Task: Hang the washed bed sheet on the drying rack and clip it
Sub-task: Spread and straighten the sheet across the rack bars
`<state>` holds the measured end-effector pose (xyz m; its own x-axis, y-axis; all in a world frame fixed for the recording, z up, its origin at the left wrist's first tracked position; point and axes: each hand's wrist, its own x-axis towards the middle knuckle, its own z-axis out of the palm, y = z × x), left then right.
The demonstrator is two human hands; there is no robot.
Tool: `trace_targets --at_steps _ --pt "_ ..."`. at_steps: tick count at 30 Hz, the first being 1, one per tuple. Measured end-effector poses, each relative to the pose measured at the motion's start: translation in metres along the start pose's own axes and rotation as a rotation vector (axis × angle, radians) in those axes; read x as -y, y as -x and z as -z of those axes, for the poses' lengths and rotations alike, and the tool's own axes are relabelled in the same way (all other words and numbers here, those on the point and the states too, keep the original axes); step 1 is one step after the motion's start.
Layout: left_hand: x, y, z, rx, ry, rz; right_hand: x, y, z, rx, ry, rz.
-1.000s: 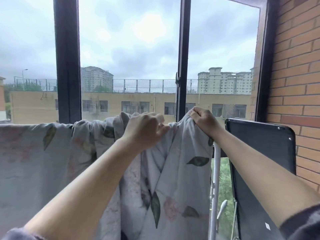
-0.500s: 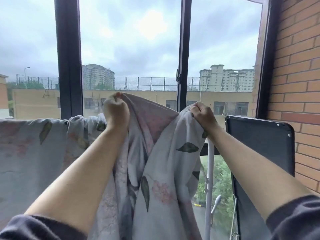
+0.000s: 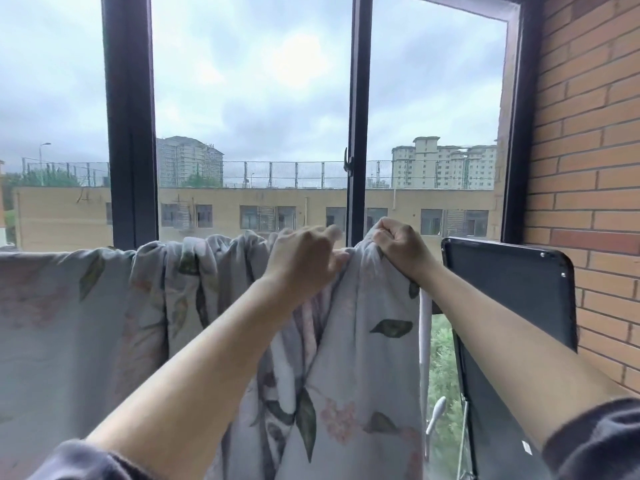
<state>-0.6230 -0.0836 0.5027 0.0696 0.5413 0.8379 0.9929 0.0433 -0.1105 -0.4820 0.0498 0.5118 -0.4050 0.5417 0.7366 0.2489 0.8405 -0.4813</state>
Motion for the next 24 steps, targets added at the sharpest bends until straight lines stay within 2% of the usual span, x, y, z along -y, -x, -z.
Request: trace_targets --at_steps 2,7,9,12,14,15,16,17,21,24 --pt "-0.001 -0.001 -0.005 0.025 -0.008 0.016 -0.001 0.000 0.000 0.011 -0.020 0.010" --pt "0.015 -0.004 -0.001 -0.046 0.076 0.208 0.003 0.002 -0.001 -0.033 -0.159 0.014" --pt "0.029 -0.003 0.013 -0.212 0.230 0.413 -0.001 0.003 0.004 -0.097 -0.238 -0.031" --pt "0.054 -0.007 0.042 -0.483 0.394 0.833 -0.007 0.005 0.012 -0.171 -0.336 -0.087" --pt "0.063 -0.013 0.048 -0.520 0.461 1.017 -0.004 0.006 0.010 -0.124 -0.368 -0.070" --pt "0.061 -0.016 0.047 -0.485 0.461 1.052 -0.002 0.007 0.008 -0.085 -0.372 -0.058" --pt "0.057 -0.017 0.045 -0.431 0.439 1.024 0.000 0.007 0.006 -0.049 -0.352 -0.045" --pt "0.054 -0.017 0.041 -0.369 0.372 0.920 0.001 0.007 0.005 -0.022 -0.311 -0.026" --pt "0.020 -0.013 0.017 -0.152 0.074 0.329 -0.004 0.006 0.008 0.043 -0.145 0.021" --pt "-0.014 -0.013 -0.002 0.038 -0.043 0.033 -0.002 0.007 0.011 0.066 -0.176 0.005"
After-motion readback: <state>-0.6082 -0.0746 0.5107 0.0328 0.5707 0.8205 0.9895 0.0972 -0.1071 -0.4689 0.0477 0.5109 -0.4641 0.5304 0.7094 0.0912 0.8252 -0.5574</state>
